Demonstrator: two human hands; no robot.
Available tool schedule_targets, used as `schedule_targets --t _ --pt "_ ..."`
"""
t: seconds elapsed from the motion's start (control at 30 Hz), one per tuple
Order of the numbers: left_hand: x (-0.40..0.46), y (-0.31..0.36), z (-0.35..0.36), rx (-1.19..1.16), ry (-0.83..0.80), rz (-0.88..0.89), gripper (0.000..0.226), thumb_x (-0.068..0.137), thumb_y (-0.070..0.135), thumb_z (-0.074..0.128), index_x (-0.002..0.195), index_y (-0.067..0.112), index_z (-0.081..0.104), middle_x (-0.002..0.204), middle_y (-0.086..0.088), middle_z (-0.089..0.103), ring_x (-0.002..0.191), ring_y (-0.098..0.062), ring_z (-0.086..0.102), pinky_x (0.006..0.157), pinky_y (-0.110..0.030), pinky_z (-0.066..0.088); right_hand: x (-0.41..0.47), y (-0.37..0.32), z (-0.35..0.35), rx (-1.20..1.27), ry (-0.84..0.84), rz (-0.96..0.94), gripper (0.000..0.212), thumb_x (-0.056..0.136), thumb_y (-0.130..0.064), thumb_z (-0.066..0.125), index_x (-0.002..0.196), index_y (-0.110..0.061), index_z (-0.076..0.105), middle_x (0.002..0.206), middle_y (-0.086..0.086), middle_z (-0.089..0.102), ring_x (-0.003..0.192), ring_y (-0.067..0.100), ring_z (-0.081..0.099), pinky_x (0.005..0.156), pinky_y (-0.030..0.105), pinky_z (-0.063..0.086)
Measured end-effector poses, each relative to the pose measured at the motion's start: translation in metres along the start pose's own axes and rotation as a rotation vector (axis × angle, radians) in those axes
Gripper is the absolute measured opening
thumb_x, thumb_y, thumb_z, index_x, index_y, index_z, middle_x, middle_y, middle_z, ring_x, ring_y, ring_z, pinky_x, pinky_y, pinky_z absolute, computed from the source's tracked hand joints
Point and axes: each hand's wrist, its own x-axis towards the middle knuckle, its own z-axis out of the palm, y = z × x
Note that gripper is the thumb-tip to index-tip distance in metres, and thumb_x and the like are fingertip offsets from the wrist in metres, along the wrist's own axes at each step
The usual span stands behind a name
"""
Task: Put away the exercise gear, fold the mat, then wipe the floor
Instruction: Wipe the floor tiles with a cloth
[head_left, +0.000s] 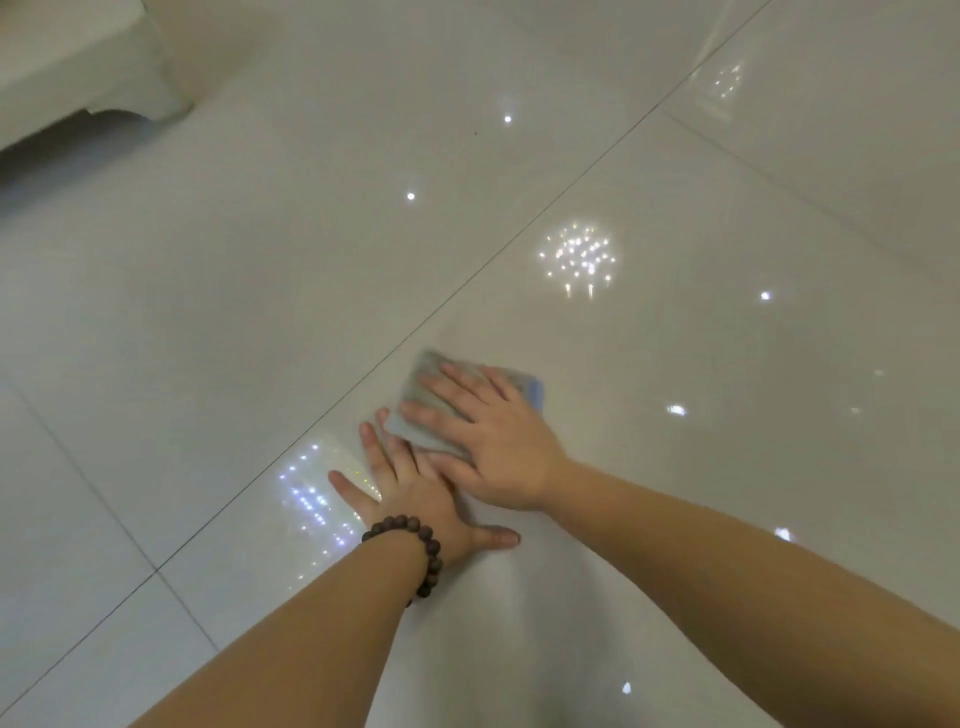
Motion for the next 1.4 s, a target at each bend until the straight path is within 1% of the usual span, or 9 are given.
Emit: schedule_targets --t 0.07,0.3,0.37,0.5,0.57,0.77,0.97,1.27,1.4 --pt "0.001 -0.001 0.0 -0.014 0.014 -0.013 0.16 0.043 0.096 0.052 0.133 0.004 -0.043 0.141 -0.019 -0.048 0.132 -0.039 -0.043 0.104 -0.071 -0.01 -0.011 0.038 -0.01 -0.011 -0.001 -0.117 0.05 0.095 -0.047 0.039 0.143 -0.035 0.037 0.153 0.0 0.034 0.142 0.024 0.027 0.115 0.042 0.014" --pt "0.001 0.001 0.0 -0.032 0.007 -0.028 0.164 0.041 0.093 0.057 0.13 0.003 -0.047 0.14 -0.018 -0.05 0.131 -0.037 -0.043 0.106 -0.071 -0.009 0.05 0.181 -0.066 0.095 0.176 1.2 0.055 0.096 -0.047 0.025 0.15 -0.033 0.018 0.16 0.007 0.005 0.146 0.029 0.001 0.116 0.053 -0.001" --pt "0.001 0.002 0.0 -0.04 0.001 -0.029 0.164 0.041 0.093 0.058 0.128 0.003 -0.049 0.139 -0.017 -0.052 0.13 -0.036 -0.045 0.105 -0.071 -0.011 0.09 0.138 -0.056 0.085 0.112 1.02 0.054 0.098 -0.043 0.026 0.15 -0.033 0.015 0.16 0.007 0.003 0.146 0.03 -0.001 0.116 0.053 -0.002" --pt "0.001 0.003 0.0 -0.052 0.003 -0.039 0.164 0.041 0.092 0.059 0.127 0.004 -0.049 0.139 -0.016 -0.052 0.131 -0.036 -0.045 0.106 -0.071 -0.011 0.086 0.012 -0.014 -0.023 -0.085 0.146 0.05 0.097 -0.052 0.024 0.146 -0.042 0.024 0.16 -0.001 0.012 0.147 0.023 0.004 0.116 0.047 0.001" --pt "0.001 0.002 0.001 -0.052 0.014 -0.029 0.165 0.04 0.093 0.058 0.129 0.004 -0.048 0.139 -0.017 -0.052 0.13 -0.036 -0.045 0.106 -0.071 -0.011 0.055 0.025 -0.014 -0.043 -0.11 0.014 0.053 0.094 -0.055 0.021 0.145 -0.042 0.03 0.158 -0.001 0.021 0.146 0.024 0.012 0.116 0.048 0.007" --pt "0.0 0.0 0.004 -0.061 0.041 -0.007 0.165 0.038 0.093 0.058 0.131 0.004 -0.046 0.141 -0.017 -0.05 0.132 -0.037 -0.043 0.104 -0.072 -0.011 0.025 0.112 -0.036 0.04 0.118 0.899 0.051 0.099 -0.048 0.026 0.148 -0.038 0.02 0.16 0.001 0.008 0.147 0.024 0.0 0.117 0.049 0.002" --pt "-0.003 -0.002 0.003 -0.079 0.062 -0.011 0.167 0.036 0.094 0.059 0.134 0.005 -0.043 0.142 -0.015 -0.049 0.132 -0.036 -0.044 0.104 -0.073 -0.011 -0.034 -0.024 0.006 -0.032 0.053 0.339 0.05 0.097 -0.051 0.027 0.145 -0.039 0.031 0.158 -0.001 0.021 0.146 0.023 0.012 0.116 0.046 0.006" --pt "-0.017 -0.032 0.005 -0.139 0.208 0.131 0.152 0.053 0.085 0.064 0.143 0.01 -0.032 0.153 -0.011 -0.034 0.142 -0.028 -0.029 0.113 -0.064 -0.006 -0.087 -0.017 0.008 -0.072 0.099 0.547 0.056 0.091 -0.055 0.02 0.143 -0.041 0.034 0.156 0.0 0.025 0.145 0.025 0.018 0.116 0.047 0.009" --pt "-0.05 -0.13 0.017 -0.182 0.341 -0.049 0.153 0.047 0.092 0.056 0.144 0.011 -0.031 0.154 -0.012 -0.032 0.144 -0.027 -0.026 0.115 -0.058 -0.003 -0.087 -0.022 0.006 -0.053 0.059 0.621 0.063 0.087 -0.059 0.011 0.146 -0.041 0.026 0.159 -0.001 0.018 0.146 0.025 0.011 0.116 0.047 0.006"
